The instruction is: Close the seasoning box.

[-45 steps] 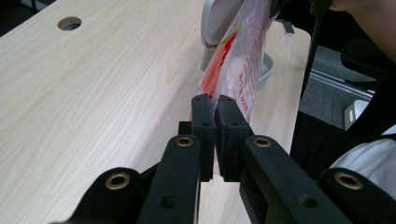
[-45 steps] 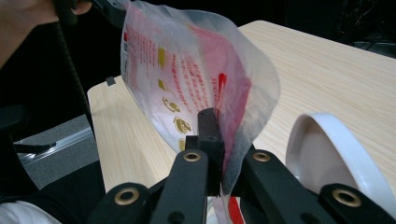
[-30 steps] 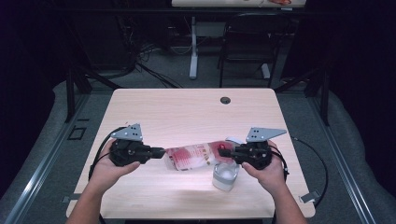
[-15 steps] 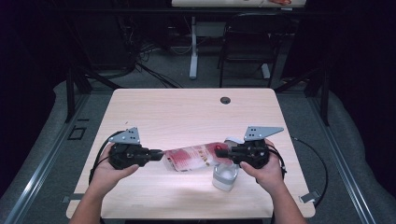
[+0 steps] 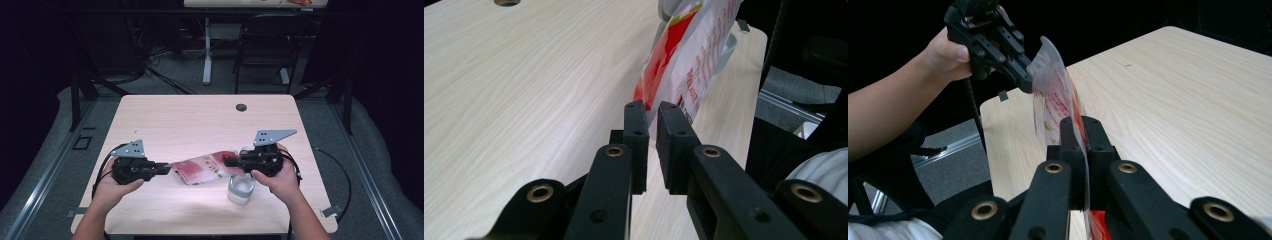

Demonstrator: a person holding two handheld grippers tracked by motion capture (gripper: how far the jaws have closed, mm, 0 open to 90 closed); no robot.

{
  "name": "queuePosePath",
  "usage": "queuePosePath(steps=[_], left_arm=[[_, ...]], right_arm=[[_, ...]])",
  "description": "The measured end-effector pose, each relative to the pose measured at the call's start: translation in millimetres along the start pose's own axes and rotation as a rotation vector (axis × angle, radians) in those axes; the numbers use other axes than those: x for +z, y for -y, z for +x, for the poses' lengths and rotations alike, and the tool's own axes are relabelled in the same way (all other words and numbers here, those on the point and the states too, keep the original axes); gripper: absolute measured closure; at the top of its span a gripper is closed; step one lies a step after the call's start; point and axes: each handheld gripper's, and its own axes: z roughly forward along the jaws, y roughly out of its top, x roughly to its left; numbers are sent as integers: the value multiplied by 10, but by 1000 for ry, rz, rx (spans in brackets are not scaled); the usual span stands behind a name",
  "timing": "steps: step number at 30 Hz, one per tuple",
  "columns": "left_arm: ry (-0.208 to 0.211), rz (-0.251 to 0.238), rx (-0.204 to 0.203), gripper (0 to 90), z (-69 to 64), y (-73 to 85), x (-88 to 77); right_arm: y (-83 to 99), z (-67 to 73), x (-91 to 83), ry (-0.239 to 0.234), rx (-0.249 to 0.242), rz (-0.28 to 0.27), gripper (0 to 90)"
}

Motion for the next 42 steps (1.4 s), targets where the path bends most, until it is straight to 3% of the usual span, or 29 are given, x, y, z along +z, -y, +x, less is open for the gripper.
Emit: queuePosePath(steps=[17,24,28,34,42], left_arm=[[-23,1,-11,805,12,86,-8],[-45,17,-13,721,10,118,-18],[-58,-7,-14,685,10,114,-57],[-73,-23,0,689,-19,86,-79],[-62,-13,16,735,-45,66,-32]], right_arm=[[-287,78,81,20,-67,51,900],[-299,62,69,25,-67,38,900],[-294,65,93,33,-75,57,900],[-273,82,171,33,-86,87,900],[-271,110,272,29,-98,121,900]])
